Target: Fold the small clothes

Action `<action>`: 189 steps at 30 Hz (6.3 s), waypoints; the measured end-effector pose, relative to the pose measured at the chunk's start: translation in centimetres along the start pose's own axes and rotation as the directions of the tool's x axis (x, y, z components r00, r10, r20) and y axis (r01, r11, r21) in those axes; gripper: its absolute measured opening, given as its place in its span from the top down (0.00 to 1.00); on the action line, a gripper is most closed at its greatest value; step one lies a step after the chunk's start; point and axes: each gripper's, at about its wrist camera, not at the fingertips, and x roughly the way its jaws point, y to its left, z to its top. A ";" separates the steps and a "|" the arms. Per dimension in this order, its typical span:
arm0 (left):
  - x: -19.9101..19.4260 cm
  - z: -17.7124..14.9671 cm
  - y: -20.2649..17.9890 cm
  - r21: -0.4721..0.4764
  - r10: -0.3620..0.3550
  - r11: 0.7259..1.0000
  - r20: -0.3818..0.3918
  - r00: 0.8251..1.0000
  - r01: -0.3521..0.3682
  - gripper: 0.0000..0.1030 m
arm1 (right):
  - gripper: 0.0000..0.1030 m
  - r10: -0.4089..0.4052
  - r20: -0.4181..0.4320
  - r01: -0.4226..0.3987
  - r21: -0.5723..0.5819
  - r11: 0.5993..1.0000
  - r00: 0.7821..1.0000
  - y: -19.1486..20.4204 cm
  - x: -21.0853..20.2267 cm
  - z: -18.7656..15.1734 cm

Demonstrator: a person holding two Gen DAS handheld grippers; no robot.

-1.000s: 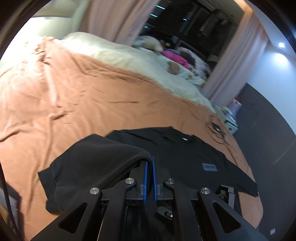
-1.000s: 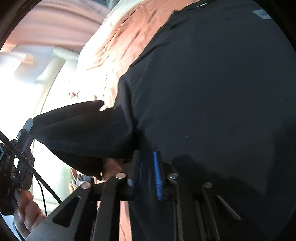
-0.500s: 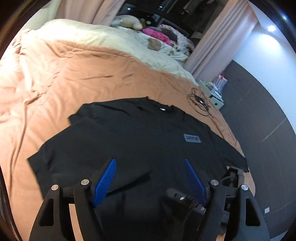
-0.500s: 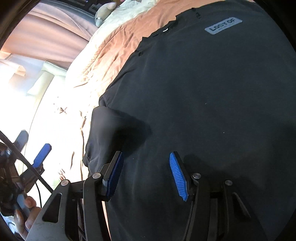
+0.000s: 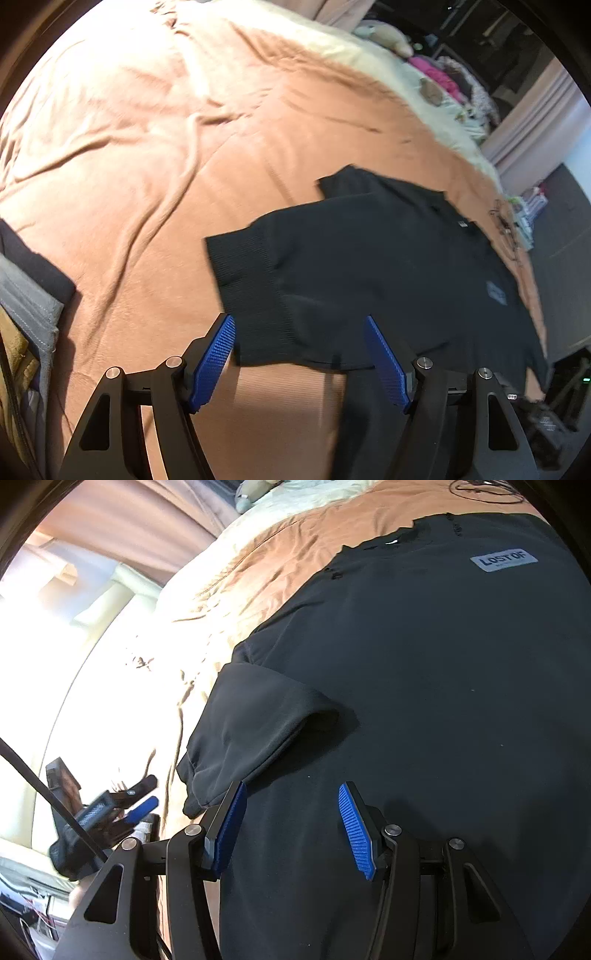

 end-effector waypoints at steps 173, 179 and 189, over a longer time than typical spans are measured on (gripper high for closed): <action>-10.5 -10.6 -13.2 0.311 -0.063 0.949 0.050 0.997 0.045 0.42 | 0.40 -0.427 0.266 0.383 0.202 0.901 0.864 -22.7 -35.6 -0.3; -12.6 -12.6 -18.2 0.367 -0.102 0.927 0.046 0.994 0.078 0.42 | 0.40 -0.426 0.315 0.368 0.226 0.902 0.848 -23.7 -41.5 -3.4; -10.7 -14.2 -27.4 0.434 -0.126 0.895 0.026 0.992 0.102 0.42 | 0.62 -0.384 0.338 0.283 0.311 0.907 0.859 -30.7 -44.3 -5.3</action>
